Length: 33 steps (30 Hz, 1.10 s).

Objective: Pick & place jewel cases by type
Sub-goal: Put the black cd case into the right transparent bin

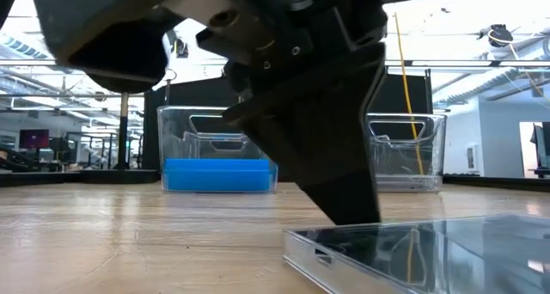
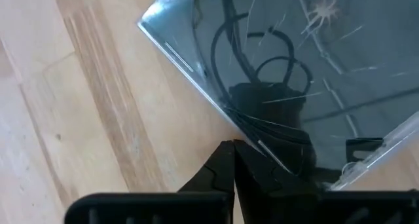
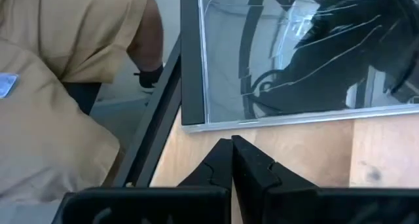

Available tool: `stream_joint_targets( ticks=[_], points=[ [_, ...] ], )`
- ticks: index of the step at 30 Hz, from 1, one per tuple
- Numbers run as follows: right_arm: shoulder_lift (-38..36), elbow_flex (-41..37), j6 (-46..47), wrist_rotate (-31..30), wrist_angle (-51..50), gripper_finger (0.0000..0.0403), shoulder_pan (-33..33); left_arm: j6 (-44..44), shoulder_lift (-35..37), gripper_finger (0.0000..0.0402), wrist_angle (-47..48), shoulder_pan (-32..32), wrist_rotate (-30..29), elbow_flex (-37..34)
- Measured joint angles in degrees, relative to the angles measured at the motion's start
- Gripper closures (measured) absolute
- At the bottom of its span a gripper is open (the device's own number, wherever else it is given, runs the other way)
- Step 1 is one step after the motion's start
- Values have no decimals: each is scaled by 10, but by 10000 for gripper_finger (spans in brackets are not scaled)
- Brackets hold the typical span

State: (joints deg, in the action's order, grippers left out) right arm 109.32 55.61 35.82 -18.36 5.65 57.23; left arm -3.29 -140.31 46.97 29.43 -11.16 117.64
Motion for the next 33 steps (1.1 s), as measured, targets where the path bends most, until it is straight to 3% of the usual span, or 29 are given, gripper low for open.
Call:
stream_joint_targets(
  ticks=[5, 10, 13, 17, 22, 27, 33],
  points=[
    [0, 0, -18, -11, 1, 403, 3, 2, 0, 392, -5, -1, -21, 0],
    [-1, 0, -18, -16, -2, 403, 6, 33, 8, 394, -2, 3, -166, 0],
    [-14, -1, -10, -20, -18, 403, 16, 50, 36, 371, -4, 12, -210, 0],
    [-43, -2, 0, -46, -64, 403, 44, 8, 76, 326, -18, 35, -218, 1],
    [-83, -2, 33, -149, -147, 403, 65, 49, 64, 279, -110, 103, -237, 1],
    [-109, -5, 55, -195, -179, 403, 70, 38, 61, 271, -203, 145, -316, 5],
    [-110, -6, 49, -204, -164, 403, 71, 22, 55, 270, -200, 165, -353, 48]
  ],
)
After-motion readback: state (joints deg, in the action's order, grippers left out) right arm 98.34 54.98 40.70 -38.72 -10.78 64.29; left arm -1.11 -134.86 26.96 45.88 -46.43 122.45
